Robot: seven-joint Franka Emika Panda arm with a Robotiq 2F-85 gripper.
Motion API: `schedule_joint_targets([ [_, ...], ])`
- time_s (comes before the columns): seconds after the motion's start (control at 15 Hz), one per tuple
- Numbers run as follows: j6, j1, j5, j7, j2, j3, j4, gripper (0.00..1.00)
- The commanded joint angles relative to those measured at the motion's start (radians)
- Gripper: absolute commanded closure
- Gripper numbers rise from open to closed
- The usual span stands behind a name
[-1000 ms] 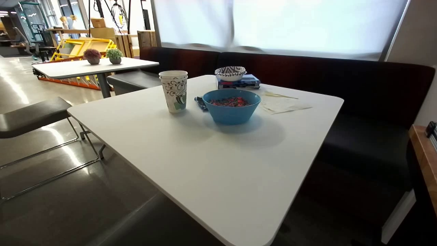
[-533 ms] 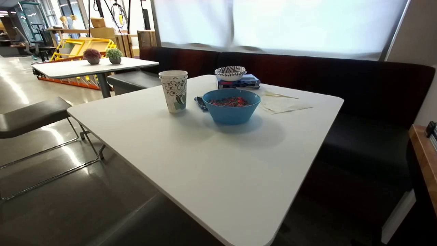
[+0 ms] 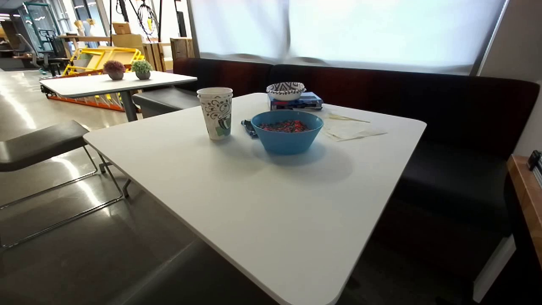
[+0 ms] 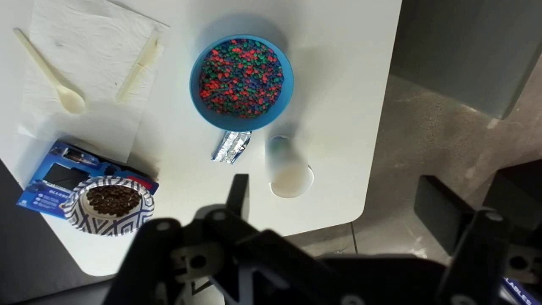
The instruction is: Move the blue plastic to the right
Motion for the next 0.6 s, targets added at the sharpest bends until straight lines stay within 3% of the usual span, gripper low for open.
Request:
schedule_joint_targets([
  [0.0,0.030,-0.014,0.028,-0.044,0.077,-0.035,0.078,0.00],
  [0.33,0.063,-0.037,0.022,-0.092,0.228,-0.088,0.216,0.00],
  [0.53,0.118,-0.053,0.018,-0.057,0.353,-0.080,0.274,0.00],
])
